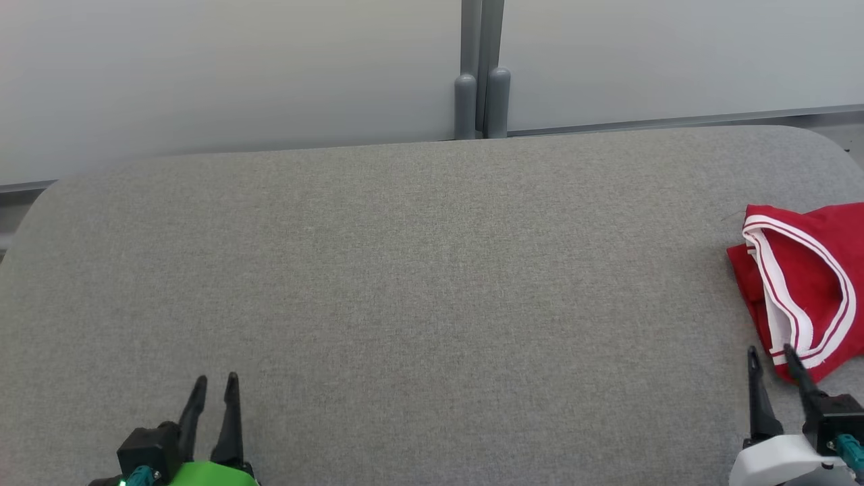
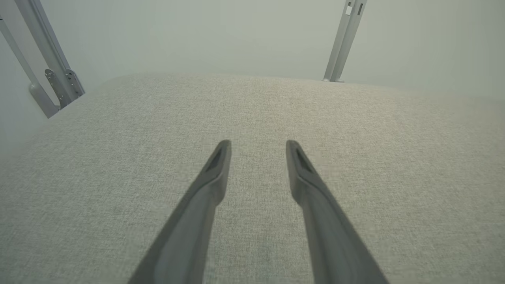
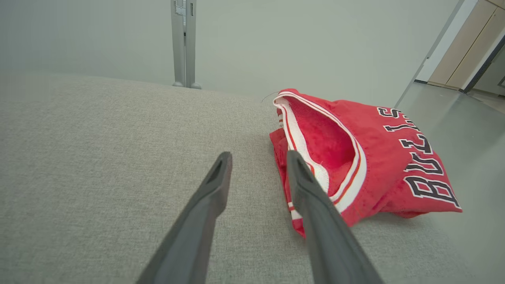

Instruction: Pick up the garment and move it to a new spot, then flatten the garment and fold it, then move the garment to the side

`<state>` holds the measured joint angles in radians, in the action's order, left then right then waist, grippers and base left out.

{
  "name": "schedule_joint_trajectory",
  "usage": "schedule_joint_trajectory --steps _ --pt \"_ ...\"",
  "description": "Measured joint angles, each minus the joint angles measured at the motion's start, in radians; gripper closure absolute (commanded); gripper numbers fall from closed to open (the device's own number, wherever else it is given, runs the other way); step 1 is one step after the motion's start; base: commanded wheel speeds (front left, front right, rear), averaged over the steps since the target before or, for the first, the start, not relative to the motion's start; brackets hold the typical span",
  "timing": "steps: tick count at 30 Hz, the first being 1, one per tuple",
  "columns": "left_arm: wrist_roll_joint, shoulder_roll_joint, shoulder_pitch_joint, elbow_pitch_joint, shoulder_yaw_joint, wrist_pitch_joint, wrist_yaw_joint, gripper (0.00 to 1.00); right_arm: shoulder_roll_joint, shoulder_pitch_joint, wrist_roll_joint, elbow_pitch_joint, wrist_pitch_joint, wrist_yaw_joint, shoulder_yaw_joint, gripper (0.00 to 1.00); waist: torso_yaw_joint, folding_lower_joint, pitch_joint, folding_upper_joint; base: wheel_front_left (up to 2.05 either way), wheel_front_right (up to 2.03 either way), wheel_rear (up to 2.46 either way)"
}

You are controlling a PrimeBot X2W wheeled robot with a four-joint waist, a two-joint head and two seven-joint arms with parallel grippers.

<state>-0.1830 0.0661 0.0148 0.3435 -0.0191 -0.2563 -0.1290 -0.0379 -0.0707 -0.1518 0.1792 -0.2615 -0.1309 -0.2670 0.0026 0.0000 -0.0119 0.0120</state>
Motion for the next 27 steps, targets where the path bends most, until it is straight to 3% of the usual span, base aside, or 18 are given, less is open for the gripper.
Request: schedule_joint_trajectory --steps 6,27 --pt "-0.021 -0.011 0.004 0.045 0.0 0.011 0.0 1.0 0.02 -0.008 0.026 0.056 0.016 0.0 -0.002 1.0 0.0 0.0 0.0 0.0 0.0 0.0 0.0" --pt "-0.393 -0.012 -0.012 0.018 -0.019 0.105 0.0 1.0 0.015 0.034 0.485 0.064 0.111 0.0 0.037 1.0 0.0 0.0 0.001 0.0 0.0 0.0 0.0"
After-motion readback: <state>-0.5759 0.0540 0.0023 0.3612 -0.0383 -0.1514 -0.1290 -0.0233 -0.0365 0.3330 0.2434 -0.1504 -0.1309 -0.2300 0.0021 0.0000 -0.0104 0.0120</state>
